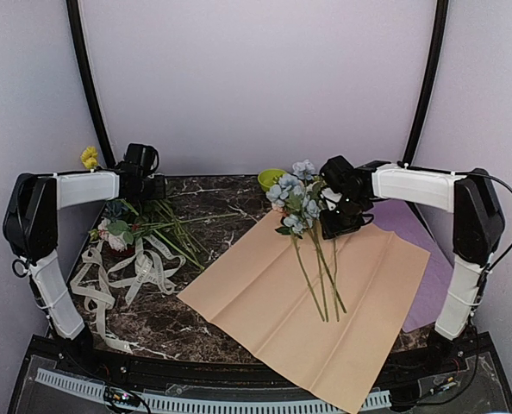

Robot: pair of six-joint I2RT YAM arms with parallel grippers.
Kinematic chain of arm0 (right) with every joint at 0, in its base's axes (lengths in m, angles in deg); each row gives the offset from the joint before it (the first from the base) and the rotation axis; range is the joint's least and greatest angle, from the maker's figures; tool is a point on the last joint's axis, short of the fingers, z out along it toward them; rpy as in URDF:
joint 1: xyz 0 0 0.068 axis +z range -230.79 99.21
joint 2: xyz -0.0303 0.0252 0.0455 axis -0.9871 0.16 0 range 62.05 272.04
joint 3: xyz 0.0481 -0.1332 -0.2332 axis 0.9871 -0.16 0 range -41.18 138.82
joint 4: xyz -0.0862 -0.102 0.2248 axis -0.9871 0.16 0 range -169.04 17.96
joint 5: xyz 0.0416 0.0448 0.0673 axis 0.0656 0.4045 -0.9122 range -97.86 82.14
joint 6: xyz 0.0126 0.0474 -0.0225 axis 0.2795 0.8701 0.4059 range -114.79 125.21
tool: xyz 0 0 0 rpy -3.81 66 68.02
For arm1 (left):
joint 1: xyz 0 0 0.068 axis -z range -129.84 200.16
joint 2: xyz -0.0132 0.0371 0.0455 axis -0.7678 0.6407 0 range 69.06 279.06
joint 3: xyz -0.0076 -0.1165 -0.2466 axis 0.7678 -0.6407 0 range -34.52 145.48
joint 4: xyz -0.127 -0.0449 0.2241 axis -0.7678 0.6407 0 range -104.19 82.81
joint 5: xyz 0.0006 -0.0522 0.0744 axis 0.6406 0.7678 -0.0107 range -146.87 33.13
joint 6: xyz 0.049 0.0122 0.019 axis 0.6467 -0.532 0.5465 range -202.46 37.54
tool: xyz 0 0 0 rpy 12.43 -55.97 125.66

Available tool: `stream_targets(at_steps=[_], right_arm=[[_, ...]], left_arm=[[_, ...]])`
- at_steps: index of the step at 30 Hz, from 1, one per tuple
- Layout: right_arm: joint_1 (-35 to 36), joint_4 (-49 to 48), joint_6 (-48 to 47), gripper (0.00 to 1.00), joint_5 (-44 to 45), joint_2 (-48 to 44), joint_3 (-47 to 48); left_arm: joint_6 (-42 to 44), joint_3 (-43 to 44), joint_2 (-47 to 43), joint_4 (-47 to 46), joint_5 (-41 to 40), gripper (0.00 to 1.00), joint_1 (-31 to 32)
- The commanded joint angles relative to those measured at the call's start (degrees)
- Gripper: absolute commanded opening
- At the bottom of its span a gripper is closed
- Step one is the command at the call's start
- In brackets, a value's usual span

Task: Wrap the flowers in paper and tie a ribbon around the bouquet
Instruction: Pick up the fake flower from the corner of the board.

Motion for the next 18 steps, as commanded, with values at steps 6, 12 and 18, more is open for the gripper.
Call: stream_targets(at_steps=[6,12,18], right_arm=[[0.9,0.4,0.1,0.47,1.1,1.5,0.3],[1.2,1.0,-0.2,0.47,1.3,1.5,0.7],[1.4,1.2,-0.3,0.47,1.0,1.6,0.8]], left_arm=[[-7.1,0.0,2.5,-5.5,2.7,0.61,-3.7],[-8.0,3.2,6.7,-4.2,4.0,0.59,-4.9],[-7.4,3.3,7.2,-5.0,3.9,0.32,-5.1]])
